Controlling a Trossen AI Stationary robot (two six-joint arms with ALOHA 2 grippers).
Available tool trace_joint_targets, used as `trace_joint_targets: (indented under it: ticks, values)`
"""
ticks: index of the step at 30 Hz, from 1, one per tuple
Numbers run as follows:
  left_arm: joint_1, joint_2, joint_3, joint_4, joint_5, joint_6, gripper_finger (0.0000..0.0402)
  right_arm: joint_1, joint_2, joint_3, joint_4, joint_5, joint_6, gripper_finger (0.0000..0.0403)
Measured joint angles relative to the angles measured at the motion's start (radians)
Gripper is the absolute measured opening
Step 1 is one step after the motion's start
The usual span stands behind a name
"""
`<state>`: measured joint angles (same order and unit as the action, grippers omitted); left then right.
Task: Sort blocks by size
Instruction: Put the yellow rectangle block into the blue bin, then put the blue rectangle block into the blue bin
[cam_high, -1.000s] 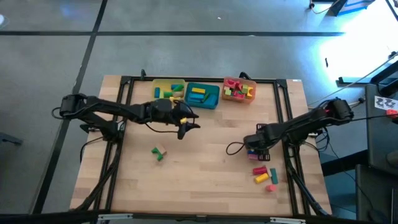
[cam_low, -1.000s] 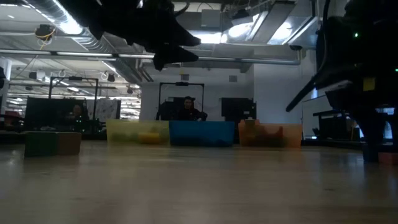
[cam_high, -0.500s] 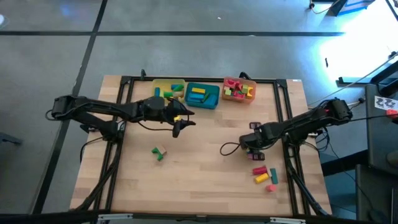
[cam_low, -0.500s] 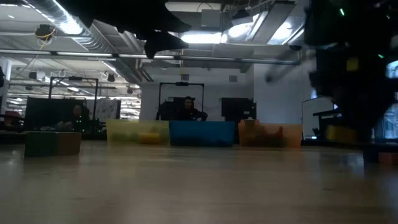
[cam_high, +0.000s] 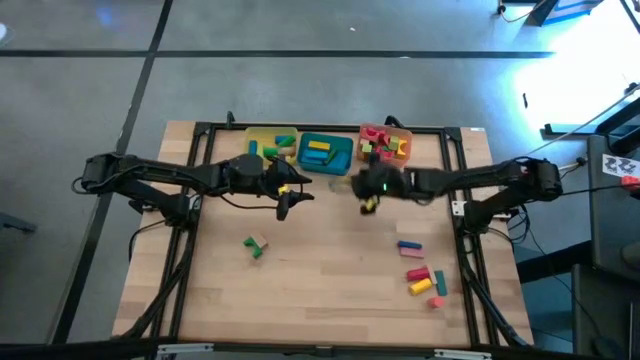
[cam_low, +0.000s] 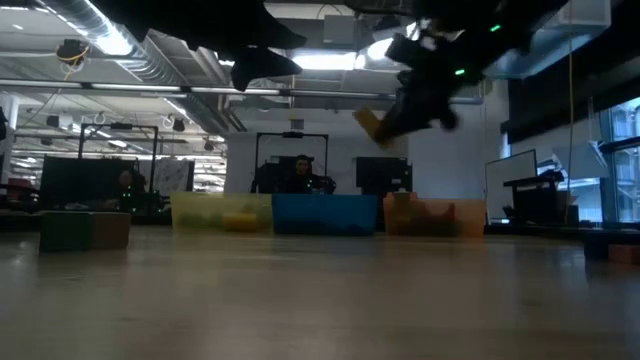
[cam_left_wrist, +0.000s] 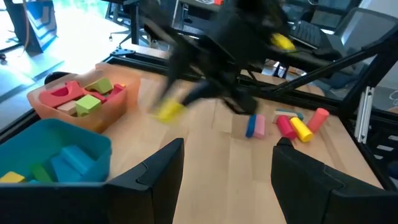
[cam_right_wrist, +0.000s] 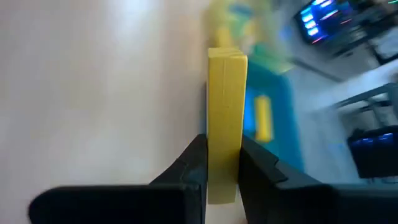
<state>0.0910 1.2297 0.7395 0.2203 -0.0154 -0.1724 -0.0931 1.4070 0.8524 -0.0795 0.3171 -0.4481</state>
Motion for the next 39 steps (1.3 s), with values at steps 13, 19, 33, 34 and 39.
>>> trace_joint_targets:
  ticks: [13,19,33,34,39]
  values:
    - [-0.039,0.000,0.000,0.000,0.000,-0.024,0.0205,-0.329,0.255,-0.001,0.417,-0.254,-0.030,0.0082]
    - [-0.062,0.000,0.000,0.000,0.000,-0.023,0.0205,-0.360,0.295,-0.001,0.469,-0.241,-0.030,0.0082]
    - [-0.068,0.000,0.000,0.000,0.000,0.048,0.0205,-0.034,-0.062,0.000,0.033,0.027,0.061,0.0082]
    - [-0.068,0.000,0.000,0.000,0.000,0.054,0.0205,0.005,-0.092,0.000,-0.014,0.027,0.111,0.0082]
    - [-0.068,0.000,0.000,-0.001,0.000,0.085,0.0205,0.177,-0.204,0.000,-0.262,-0.028,0.383,0.0083]
